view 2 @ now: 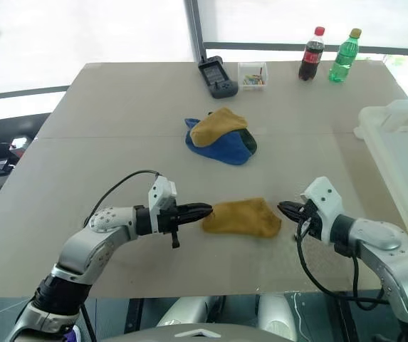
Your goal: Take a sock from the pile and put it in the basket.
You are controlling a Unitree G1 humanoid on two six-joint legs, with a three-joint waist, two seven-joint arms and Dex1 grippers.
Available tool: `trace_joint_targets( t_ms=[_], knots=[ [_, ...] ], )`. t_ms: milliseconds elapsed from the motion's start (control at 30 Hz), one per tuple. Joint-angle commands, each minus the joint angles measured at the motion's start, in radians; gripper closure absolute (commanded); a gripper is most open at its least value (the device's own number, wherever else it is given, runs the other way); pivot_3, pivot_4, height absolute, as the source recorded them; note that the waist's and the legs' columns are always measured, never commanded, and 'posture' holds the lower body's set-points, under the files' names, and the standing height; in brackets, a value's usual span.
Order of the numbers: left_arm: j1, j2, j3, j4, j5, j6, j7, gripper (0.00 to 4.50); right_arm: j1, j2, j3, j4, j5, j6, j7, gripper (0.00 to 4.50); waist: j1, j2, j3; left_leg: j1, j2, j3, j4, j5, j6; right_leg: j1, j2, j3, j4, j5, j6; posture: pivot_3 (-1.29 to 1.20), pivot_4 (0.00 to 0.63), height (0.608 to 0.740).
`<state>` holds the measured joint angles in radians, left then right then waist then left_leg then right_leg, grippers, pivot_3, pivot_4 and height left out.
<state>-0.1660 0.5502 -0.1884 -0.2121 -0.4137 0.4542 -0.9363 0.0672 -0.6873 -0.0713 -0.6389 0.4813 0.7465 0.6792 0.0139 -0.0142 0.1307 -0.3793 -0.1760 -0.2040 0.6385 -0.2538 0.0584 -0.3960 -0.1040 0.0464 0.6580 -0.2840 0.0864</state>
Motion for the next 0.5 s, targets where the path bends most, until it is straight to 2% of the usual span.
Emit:
trace_joint_targets(
  t_ms=[33, 133, 200, 500],
  knots=[
    [-0.015, 0.003, -0.026, 0.012, 0.025, -0.006, -0.016, 4.19, -0.019, 0.053, 0.091, -0.004, -0.028, -0.027, -0.035, 4.46, 0.000, 0.000, 0.000, 0.000, 0.000, 0.000, 0.000, 0.000, 0.000, 0.000, 0.000, 0.000, 0.000, 0.000, 0.000, 0.00, 0.150, 0.740],
    [-0.029, 0.008, -0.058, 0.032, 0.055, -0.004, -0.031, 4.19, -0.009, 0.033, 0.214, 0.097, -0.167, -0.105, -0.046, 4.46, 0.001, 0.000, 0.000, 0.000, 0.000, 0.000, 0.000, 0.000, 0.000, 0.000, 0.000, 0.000, 0.000, 0.000, 0.000, 0.00, 0.150, 0.740],
    [-0.029, 0.010, -0.063, 0.031, 0.058, 0.001, -0.038, 4.19, 0.019, 0.012, 0.240, 0.133, -0.216, -0.151, -0.039, 4.46, 0.001, 0.000, -0.001, 0.000, -0.001, 0.000, 0.002, 0.000, 0.000, 0.000, 0.000, 0.000, 0.000, 0.000, 0.000, 0.00, 0.150, 0.740],
    [0.039, 0.058, -0.048, -0.050, 0.039, 0.020, -0.069, 4.19, 0.206, -0.056, 0.158, 0.023, -0.189, -0.189, -0.003, 4.46, 0.007, -0.004, -0.005, 0.000, -0.001, -0.002, 0.003, 0.000, 0.000, 0.001, 0.000, -0.001, 0.000, 0.000, 0.000, 0.00, 0.150, 0.740]
  ],
)
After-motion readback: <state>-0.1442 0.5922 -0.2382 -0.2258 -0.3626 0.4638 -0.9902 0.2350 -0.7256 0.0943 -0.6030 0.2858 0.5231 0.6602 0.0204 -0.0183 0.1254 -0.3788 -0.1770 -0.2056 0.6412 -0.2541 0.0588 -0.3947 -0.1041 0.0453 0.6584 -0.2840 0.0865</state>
